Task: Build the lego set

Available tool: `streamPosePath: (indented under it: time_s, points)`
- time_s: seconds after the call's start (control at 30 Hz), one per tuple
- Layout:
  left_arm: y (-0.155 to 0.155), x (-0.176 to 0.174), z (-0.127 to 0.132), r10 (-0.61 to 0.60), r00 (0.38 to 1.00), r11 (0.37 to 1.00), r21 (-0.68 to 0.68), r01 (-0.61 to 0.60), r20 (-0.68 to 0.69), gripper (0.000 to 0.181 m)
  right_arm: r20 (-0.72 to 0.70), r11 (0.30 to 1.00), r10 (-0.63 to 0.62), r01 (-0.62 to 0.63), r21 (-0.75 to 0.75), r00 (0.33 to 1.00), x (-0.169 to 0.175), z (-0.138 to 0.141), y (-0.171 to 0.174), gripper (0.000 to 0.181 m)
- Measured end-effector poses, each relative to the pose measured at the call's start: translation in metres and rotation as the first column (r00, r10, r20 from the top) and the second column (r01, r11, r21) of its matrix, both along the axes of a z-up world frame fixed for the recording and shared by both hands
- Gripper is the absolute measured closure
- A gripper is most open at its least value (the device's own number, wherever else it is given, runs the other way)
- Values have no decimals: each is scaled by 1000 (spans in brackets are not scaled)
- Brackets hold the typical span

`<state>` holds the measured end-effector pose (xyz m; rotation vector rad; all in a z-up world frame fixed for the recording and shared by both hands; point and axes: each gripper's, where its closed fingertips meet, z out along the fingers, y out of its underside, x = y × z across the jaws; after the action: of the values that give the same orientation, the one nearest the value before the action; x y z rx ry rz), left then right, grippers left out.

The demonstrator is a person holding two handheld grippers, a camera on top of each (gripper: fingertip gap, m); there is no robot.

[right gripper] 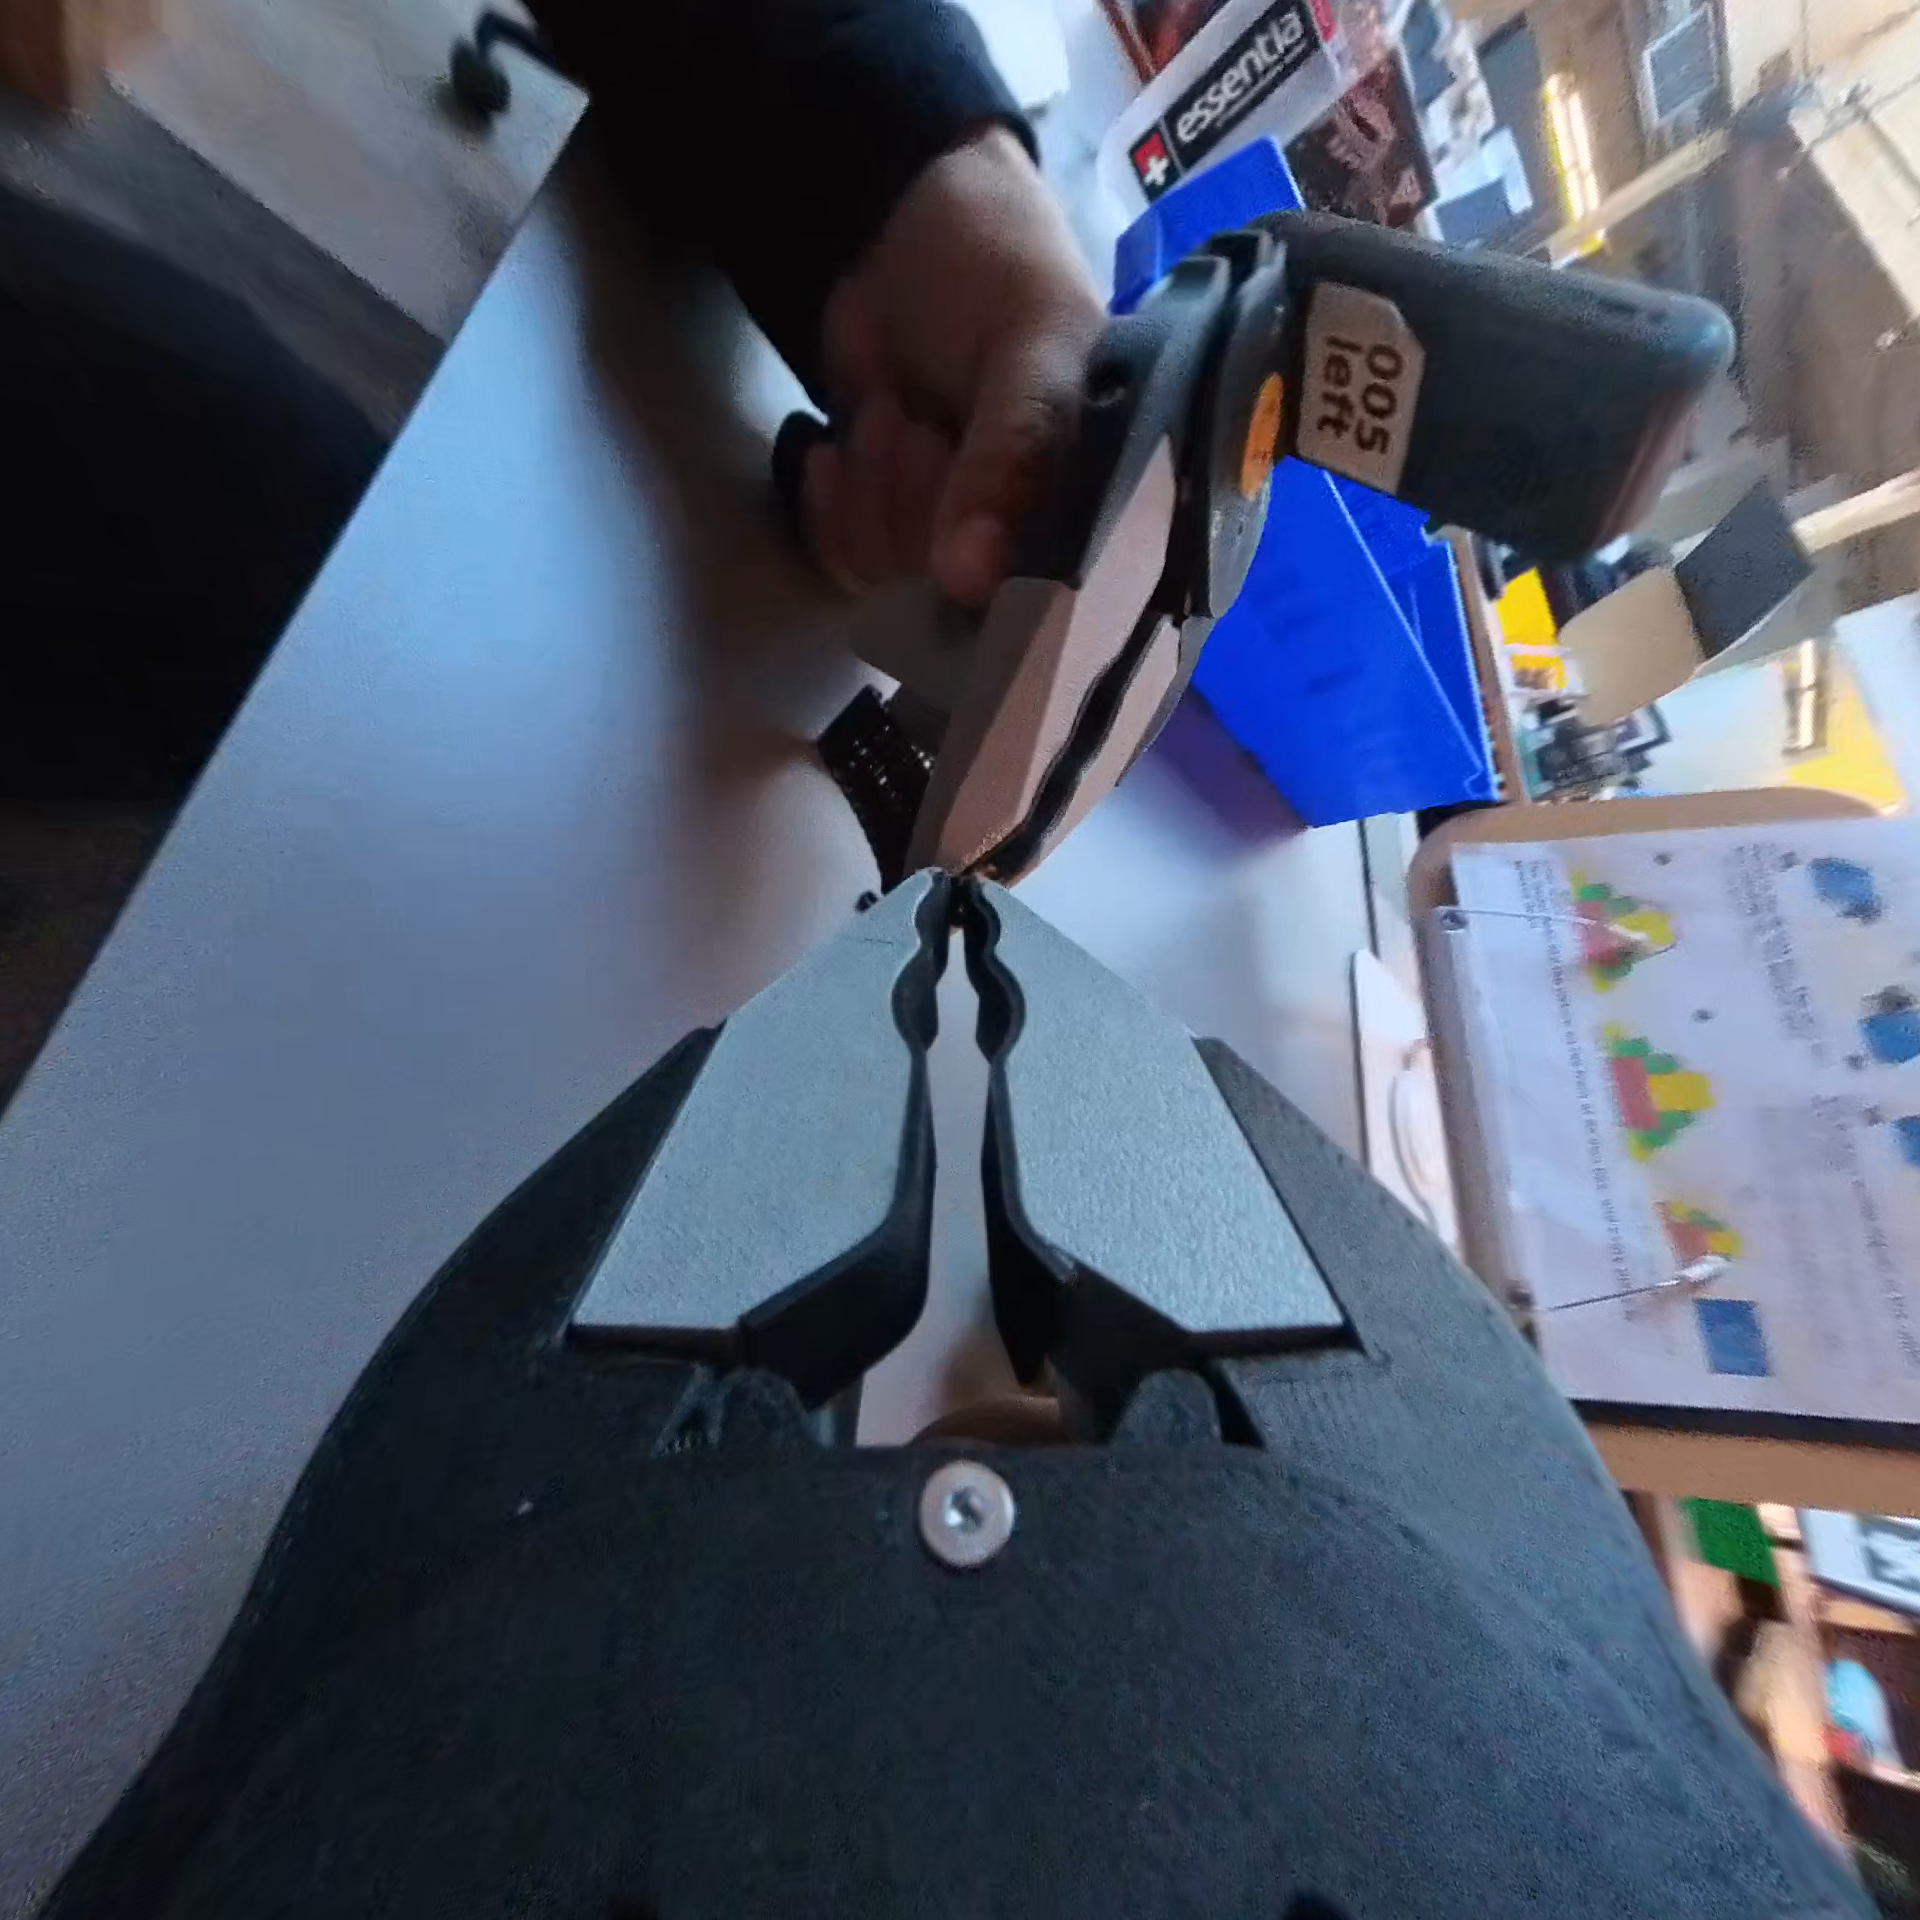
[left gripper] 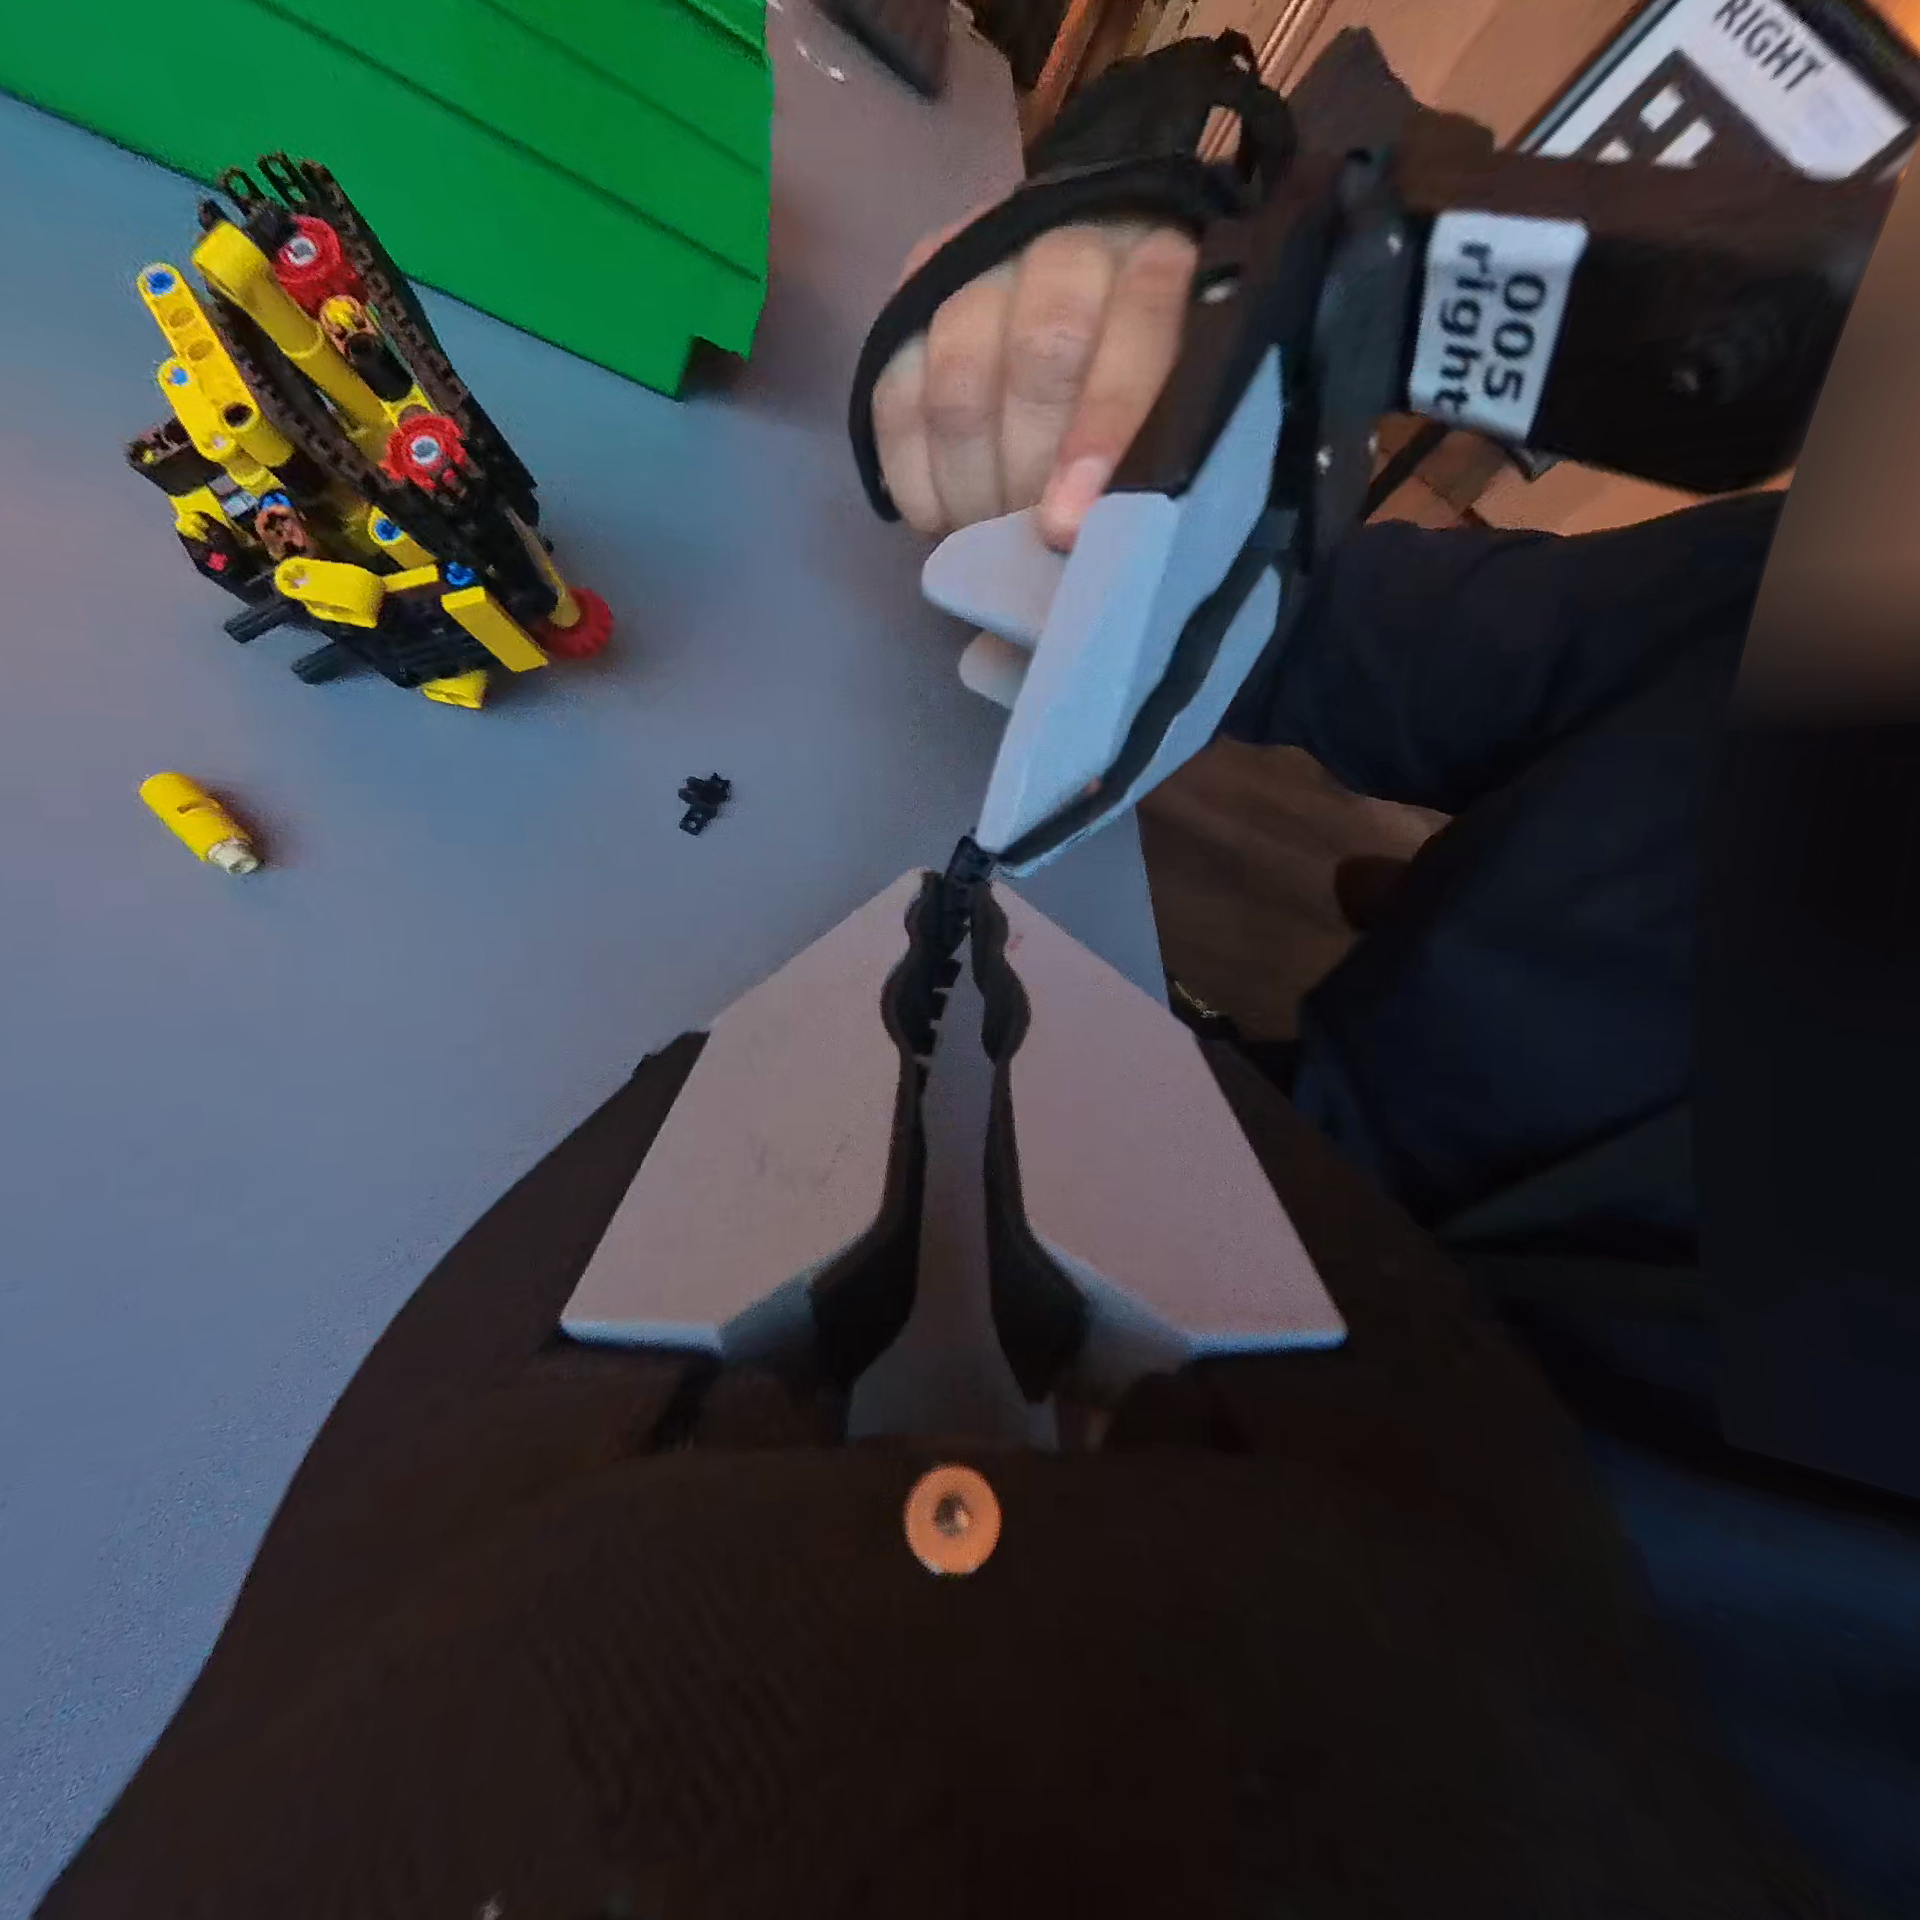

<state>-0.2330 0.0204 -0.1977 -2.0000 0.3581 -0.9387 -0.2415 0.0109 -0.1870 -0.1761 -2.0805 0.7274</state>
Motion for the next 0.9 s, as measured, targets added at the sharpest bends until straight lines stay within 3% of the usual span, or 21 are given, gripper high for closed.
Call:
streamPosePath:
  time_s: [0.07,0.1,0.13,0.17,0.23,0.27,0.37,0.47,0.57,0.67,0.8,0.9]
  points:
    - [0,2,-2,-5,1000,1000,-13,5,0,180,-38,996,18,-15,84,999,4,-3,-1,181]
    - [2,1,-2,6,1000,1000,-18,-6,5,181,-18,991,103,-101,92,995,16,-5,-14,181]
    - [11,-19,-6,108,993,994,-3,-109,-46,181,3,977,210,-210,41,978,33,-3,-34,181]
    - [13,-38,-4,170,984,985,1,-171,-51,181,5,974,224,-224,40,975,37,-2,-42,181]
    - [12,-60,-2,240,960,970,61,-234,-144,181,-127,984,25,-1,179,992,7,-2,-8,181]
    - [12,-63,-7,255,942,967,81,-243,-220,181,-111,976,-60,81,200,992,-4,-9,13,181]
    - [13,-42,-4,192,940,979,126,-162,-282,181,164,982,-171,155,109,971,-5,-42,39,181]
    - [10,-31,-18,131,903,988,132,-84,-409,180,267,972,-235,222,77,935,-8,-58,52,158]
    - [9,-25,-30,93,867,993,112,-44,-489,180,311,970,-197,230,-76,930,-9,-43,45,157]
    - [10,-24,-31,105,833,989,146,-29,-543,180,345,924,-72,193,-330,936,-9,-16,22,180]
    - [11,-22,-25,118,838,985,172,-29,-534,180,352,915,-62,195,-355,934,-14,-13,17,171]
    - [10,-18,-16,128,854,978,205,-26,-504,180,326,925,-55,171,-338,944,-14,-14,10,181]
